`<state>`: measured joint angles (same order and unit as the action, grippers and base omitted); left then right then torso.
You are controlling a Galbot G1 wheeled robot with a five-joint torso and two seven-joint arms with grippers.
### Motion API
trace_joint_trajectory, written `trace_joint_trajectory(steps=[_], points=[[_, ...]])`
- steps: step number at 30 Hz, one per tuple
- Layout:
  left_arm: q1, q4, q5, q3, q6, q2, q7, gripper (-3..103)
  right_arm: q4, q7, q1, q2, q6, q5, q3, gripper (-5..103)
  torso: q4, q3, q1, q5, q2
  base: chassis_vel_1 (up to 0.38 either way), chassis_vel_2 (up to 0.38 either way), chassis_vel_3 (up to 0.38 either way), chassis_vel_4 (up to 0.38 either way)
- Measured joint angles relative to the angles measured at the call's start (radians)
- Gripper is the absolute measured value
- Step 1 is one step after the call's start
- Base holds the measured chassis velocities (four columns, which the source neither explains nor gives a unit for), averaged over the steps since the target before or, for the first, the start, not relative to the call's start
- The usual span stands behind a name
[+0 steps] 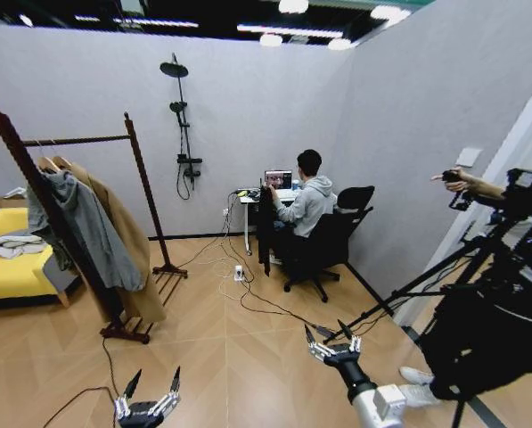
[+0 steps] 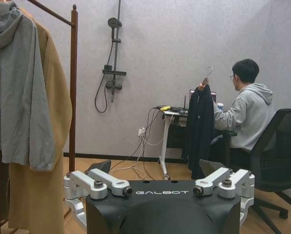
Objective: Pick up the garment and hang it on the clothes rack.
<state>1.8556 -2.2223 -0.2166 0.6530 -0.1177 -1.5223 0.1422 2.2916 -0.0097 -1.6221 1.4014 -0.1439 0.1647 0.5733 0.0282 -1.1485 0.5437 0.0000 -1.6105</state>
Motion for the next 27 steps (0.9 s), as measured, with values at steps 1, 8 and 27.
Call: trace_joint_trajectory(steps=[1, 8, 27], points=[[0.000, 0.000, 0.000, 0.000, 0.000, 0.000, 0.000, 100, 0.001, 0.001, 0.004, -0.001, -0.006, 0.000, 0.003, 100, 0.0000, 0.000, 0.000, 0.0000, 0.000, 0.000, 0.000, 0.000, 0.000], [0.000, 0.000, 0.000, 0.000, 0.000, 0.000, 0.000, 100, 0.003, 0.008, 0.010, 0.001, -0.010, -0.002, 0.004, 100, 0.0000, 0.000, 0.000, 0.0000, 0.000, 0.000, 0.000, 0.000, 0.000], [0.000, 0.000, 0.000, 0.000, 0.000, 0.000, 0.000, 100, 0.000, -0.005, 0.046, -0.004, -0.026, 0.003, -0.002, 100, 0.0000, 0.000, 0.000, 0.0000, 0.000, 0.000, 0.000, 0.000, 0.000]])
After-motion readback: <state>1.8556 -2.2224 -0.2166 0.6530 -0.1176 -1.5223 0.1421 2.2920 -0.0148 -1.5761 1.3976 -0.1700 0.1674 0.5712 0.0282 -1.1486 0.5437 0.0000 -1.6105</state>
